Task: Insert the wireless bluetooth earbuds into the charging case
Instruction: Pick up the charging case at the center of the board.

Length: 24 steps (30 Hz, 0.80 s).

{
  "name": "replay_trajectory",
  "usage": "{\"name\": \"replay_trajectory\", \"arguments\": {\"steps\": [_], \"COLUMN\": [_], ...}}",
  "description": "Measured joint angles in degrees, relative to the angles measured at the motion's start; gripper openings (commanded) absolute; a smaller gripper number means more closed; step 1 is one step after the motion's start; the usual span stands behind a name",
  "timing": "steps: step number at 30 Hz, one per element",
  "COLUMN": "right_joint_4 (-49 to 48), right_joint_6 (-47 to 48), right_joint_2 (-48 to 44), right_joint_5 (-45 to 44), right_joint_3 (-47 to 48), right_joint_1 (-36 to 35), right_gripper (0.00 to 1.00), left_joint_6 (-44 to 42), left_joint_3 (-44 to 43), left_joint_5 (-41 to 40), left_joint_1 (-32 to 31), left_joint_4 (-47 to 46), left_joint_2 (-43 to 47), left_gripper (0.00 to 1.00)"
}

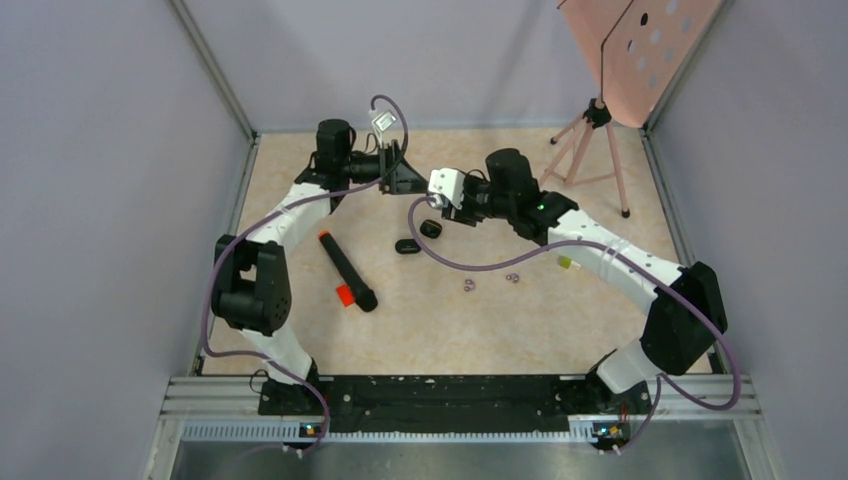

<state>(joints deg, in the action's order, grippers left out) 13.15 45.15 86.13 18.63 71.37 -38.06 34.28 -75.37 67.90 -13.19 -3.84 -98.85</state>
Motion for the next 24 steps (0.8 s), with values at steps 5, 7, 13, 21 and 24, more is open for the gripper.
{"name": "replay_trajectory", "arguments": {"steps": [5,7,13,21,24], "right_joint_4": [-1.57,-1.99,-2.34,-1.53,-0.07], "right_joint_6": [-0.70,-0.94,-1.92,-2.01,-3.80], "right_joint_2": [0.81,1.44,2.36,2.45,2.45], "right_joint_5": [-0.24,-0.63,-1.20,0.52,2.08], "right_joint_3": [0.66,1.07,1.90,1.92,2.69], "right_joint_1": [0.00,0.00,0.11,0.42,0.98], "right_gripper": [0.27,0.27,0.32,0.56,0.65], "left_joint_6": [-1.03,-2.08,-4.28,-4.13,-3.96], "left_joint_3": [-1.29,-1.92,-3.69,-3.82,-3.80], "left_joint_5": [1.44,1.70,1.77,2.84,3.89], "left_joint_1": [-0.57,-1.03,-0.87,-0.81,-1.01], "left_joint_4": [1.01,1.64,2.60,2.54,1.90], "left_joint_2": [-1.46,-2.08,-4.22,-4.83,-4.83], "left_gripper": [0.59,0.53,0.23,0.00,0.00]}}
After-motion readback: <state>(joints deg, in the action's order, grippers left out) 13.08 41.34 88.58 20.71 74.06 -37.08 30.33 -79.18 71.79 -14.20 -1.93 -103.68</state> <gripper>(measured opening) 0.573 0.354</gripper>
